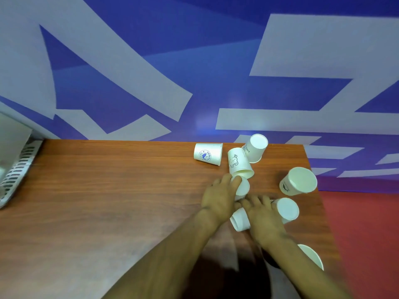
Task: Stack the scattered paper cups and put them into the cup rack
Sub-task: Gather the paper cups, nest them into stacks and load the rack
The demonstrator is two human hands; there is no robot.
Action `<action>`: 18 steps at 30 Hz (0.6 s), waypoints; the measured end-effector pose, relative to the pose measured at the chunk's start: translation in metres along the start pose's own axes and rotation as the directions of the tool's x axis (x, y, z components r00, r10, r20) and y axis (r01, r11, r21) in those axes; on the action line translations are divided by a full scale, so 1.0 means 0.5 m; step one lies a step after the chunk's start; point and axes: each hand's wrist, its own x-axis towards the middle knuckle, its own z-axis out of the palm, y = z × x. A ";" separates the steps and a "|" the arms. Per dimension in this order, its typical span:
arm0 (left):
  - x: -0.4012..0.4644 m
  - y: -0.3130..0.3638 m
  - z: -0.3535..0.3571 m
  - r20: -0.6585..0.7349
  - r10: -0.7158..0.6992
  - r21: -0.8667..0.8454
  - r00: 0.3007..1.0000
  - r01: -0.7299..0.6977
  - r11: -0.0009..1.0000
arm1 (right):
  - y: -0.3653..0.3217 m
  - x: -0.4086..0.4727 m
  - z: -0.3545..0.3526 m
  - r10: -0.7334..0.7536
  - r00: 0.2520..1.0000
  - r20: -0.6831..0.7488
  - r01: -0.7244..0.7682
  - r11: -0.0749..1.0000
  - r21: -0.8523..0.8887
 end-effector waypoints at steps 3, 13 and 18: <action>-0.004 -0.011 -0.005 -0.037 -0.043 -0.003 0.998 0.043 0.999 | -0.001 -0.004 -0.008 -0.020 1.000 -0.007 0.020 1.000 -0.001; -0.157 -0.093 -0.052 -0.042 -0.206 -0.152 0.978 0.197 0.969 | -0.044 -0.095 -0.060 -0.042 0.998 -0.038 0.044 0.998 0.054; -0.276 -0.157 -0.065 -0.127 -0.326 -0.351 0.937 0.265 0.898 | -0.107 -0.137 -0.102 -0.026 0.997 -0.078 0.038 0.985 0.168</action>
